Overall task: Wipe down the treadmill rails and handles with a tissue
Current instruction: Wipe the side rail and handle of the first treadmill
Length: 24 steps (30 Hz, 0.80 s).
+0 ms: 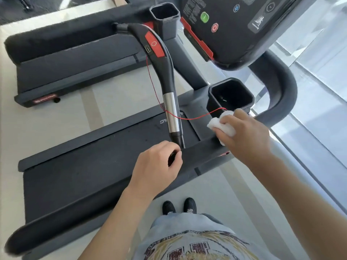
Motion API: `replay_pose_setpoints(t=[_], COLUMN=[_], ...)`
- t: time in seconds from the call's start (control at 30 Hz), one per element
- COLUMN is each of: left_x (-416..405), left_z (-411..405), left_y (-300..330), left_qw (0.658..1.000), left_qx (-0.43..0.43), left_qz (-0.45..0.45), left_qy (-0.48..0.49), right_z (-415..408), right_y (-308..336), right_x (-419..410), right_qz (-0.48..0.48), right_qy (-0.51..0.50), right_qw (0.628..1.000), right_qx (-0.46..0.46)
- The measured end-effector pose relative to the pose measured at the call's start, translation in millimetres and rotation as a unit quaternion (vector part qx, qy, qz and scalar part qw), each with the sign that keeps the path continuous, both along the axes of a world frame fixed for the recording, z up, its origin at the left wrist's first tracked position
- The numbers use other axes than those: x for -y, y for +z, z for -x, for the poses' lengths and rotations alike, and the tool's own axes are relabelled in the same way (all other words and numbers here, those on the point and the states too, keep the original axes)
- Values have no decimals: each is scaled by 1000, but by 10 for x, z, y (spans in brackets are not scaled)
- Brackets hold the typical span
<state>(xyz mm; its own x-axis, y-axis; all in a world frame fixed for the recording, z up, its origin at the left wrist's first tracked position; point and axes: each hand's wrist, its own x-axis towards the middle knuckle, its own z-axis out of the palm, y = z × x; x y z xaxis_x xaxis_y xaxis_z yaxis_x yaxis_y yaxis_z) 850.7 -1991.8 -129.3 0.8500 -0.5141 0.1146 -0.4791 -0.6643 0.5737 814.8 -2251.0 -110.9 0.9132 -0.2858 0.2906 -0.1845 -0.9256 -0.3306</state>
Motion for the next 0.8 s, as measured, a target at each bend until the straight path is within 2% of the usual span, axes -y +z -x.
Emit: replay_pose_setpoints(t=[0.1,0.3,0.4,0.53,0.6,0.7,0.8], left_x=[3,-31,0,85,143,277,477], left_z=[-19,-24,-7,52,77,101,99], left_y=[-3,-30,-7,17,27,36,36], left_qw=[1000,999,998,997,997,997,997], left_qx=[-11,-43,-54,-64,-66,-65,-64], left_qz=[4,20,34,36,36,38,44], left_qy=[-12,11,-9,-30,-29,-31,-19], right_z=[-18,228,247,192,146,128,231], right_y=[8,-53,-121,-129,-103,-85,-137], right_x=[-419,-864,-538,314,640,638,324], right_qz=[53,4,3,-22,-43,-46,-58], right_qy=[49,126,79,-80,-122,-98,-9], right_qw=[997,991,997,996,992,994,998], right_qx=[5,31,27,25,5,-7,19])
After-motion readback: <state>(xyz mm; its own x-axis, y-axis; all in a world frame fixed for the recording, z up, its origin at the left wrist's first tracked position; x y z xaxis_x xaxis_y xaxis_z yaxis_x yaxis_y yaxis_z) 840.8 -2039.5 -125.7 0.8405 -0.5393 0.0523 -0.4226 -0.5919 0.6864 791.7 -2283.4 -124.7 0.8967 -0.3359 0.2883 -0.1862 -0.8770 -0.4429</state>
